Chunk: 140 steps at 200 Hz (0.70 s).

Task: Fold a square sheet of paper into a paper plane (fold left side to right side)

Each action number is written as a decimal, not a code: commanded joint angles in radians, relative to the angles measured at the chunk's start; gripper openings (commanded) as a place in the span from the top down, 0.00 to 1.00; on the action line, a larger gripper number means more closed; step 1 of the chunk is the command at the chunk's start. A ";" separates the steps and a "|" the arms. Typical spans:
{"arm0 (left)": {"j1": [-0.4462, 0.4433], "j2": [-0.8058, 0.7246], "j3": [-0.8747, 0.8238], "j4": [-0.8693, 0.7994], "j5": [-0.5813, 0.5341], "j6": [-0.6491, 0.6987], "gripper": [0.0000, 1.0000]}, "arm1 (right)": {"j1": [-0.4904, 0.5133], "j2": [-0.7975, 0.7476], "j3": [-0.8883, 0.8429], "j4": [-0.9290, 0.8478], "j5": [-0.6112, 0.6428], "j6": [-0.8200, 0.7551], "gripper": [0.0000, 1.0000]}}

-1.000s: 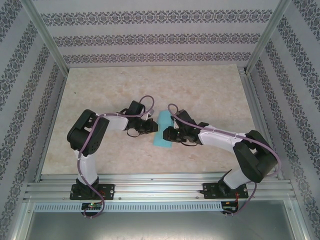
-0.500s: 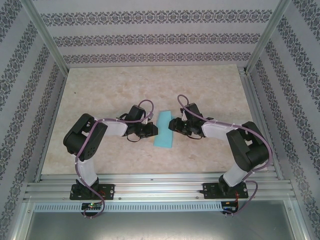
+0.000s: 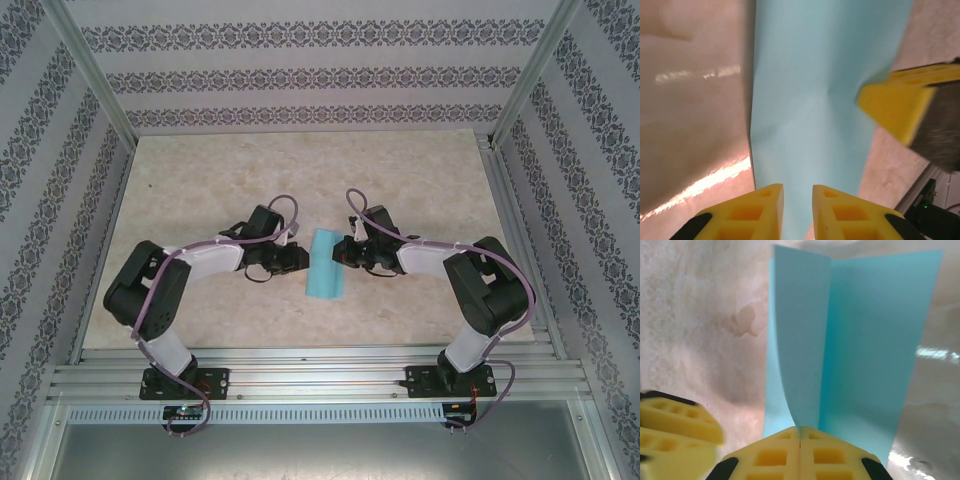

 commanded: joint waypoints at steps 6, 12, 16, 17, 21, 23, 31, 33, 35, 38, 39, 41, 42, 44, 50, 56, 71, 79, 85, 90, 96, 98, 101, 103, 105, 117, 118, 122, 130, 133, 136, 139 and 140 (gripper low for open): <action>0.080 -0.162 0.011 -0.136 -0.019 0.073 0.75 | 0.034 0.013 0.035 0.029 -0.081 -0.044 1.00; 0.088 -0.182 0.009 -0.153 -0.016 0.082 0.75 | 0.041 0.017 0.041 0.029 -0.088 -0.047 1.00; 0.090 -0.190 0.010 -0.164 -0.017 0.088 0.75 | 0.045 0.020 0.046 0.029 -0.096 -0.049 1.00; 0.090 -0.192 0.010 -0.166 -0.017 0.088 0.75 | 0.047 0.021 0.047 0.029 -0.097 -0.048 1.00; 0.091 -0.199 0.011 -0.176 -0.017 0.091 0.75 | 0.051 0.024 0.050 0.029 -0.102 -0.050 1.00; 0.092 -0.202 0.010 -0.179 -0.018 0.092 0.75 | 0.052 0.026 0.053 0.029 -0.104 -0.051 1.00; 0.091 -0.211 0.007 -0.187 -0.017 0.095 0.75 | 0.060 0.031 0.064 0.031 -0.114 -0.051 1.00; 0.091 -0.213 0.006 -0.187 -0.017 0.095 0.75 | 0.063 0.033 0.067 0.032 -0.117 -0.051 1.00; 0.091 -0.214 0.003 -0.189 -0.018 0.095 0.75 | 0.064 0.034 0.070 0.032 -0.120 -0.051 1.00; 0.092 -0.216 0.002 -0.191 -0.020 0.095 0.75 | 0.068 0.034 0.075 0.033 -0.123 -0.049 1.00; 0.093 -0.218 0.001 -0.191 -0.022 0.095 0.75 | 0.070 0.034 0.078 0.033 -0.123 -0.048 1.00; 0.094 -0.219 0.000 -0.192 -0.024 0.095 0.75 | 0.072 0.034 0.079 0.033 -0.123 -0.048 1.00; 0.094 -0.220 -0.001 -0.193 -0.026 0.095 0.75 | 0.072 0.034 0.081 0.033 -0.124 -0.047 1.00; 0.093 -0.223 -0.003 -0.194 -0.029 0.095 0.75 | 0.075 0.035 0.085 0.032 -0.125 -0.044 1.00; 0.095 -0.228 -0.006 -0.195 -0.037 0.094 0.75 | 0.082 0.032 0.093 0.032 -0.128 -0.040 1.00; 0.097 -0.234 -0.010 -0.196 -0.042 0.091 0.75 | 0.086 0.026 0.102 0.028 -0.127 -0.037 1.00; 0.108 -0.254 -0.014 -0.197 -0.047 0.081 0.75 | 0.093 -0.003 0.121 0.014 -0.121 -0.024 1.00; 0.112 -0.270 -0.012 -0.205 -0.053 0.080 0.75 | 0.091 -0.024 0.131 -0.003 -0.116 -0.018 1.00; 0.119 -0.286 -0.009 -0.214 -0.059 0.081 0.75 | 0.092 -0.042 0.140 -0.020 -0.113 -0.016 1.00; 0.124 -0.299 -0.003 -0.226 -0.066 0.083 0.75 | 0.092 -0.055 0.148 -0.033 -0.112 -0.015 1.00; 0.130 -0.318 0.004 -0.245 -0.075 0.087 0.75 | 0.093 -0.074 0.155 -0.047 -0.113 -0.010 1.00; 0.133 -0.324 0.006 -0.250 -0.078 0.088 0.75 | 0.093 -0.081 0.159 -0.052 -0.112 -0.008 1.00; 0.138 -0.334 0.009 -0.260 -0.083 0.090 0.75 | 0.093 -0.087 0.163 -0.060 -0.110 -0.006 1.00; 0.140 -0.341 0.011 -0.266 -0.085 0.091 0.75 | 0.093 -0.095 0.167 -0.073 -0.106 -0.003 1.00; 0.144 -0.347 0.013 -0.272 -0.088 0.092 0.75 | 0.092 -0.096 0.169 -0.076 -0.106 -0.002 1.00; 0.160 -0.381 0.025 -0.306 -0.099 0.099 0.75 | 0.093 -0.115 0.184 -0.102 -0.094 0.008 1.00; 0.162 -0.384 0.026 -0.309 -0.100 0.100 0.75 | 0.093 -0.115 0.184 -0.105 -0.093 0.010 1.00; 0.168 -0.393 0.030 -0.318 -0.101 0.103 0.75 | 0.093 -0.117 0.188 -0.111 -0.088 0.014 1.00; 0.175 -0.406 0.035 -0.335 -0.101 0.109 0.75 | 0.091 -0.111 0.196 -0.117 -0.082 0.023 1.00; 0.177 -0.411 0.036 -0.341 -0.101 0.111 0.75 | 0.091 -0.108 0.198 -0.118 -0.083 0.026 1.00; 0.179 -0.415 0.038 -0.345 -0.101 0.112 0.75 | 0.090 -0.102 0.201 -0.118 -0.083 0.027 1.00; 0.180 -0.416 0.038 -0.348 -0.102 0.113 0.75 | 0.089 -0.094 0.204 -0.119 -0.084 0.030 1.00; 0.180 -0.417 0.039 -0.349 -0.102 0.113 0.74 | 0.088 -0.089 0.209 -0.120 -0.083 0.033 1.00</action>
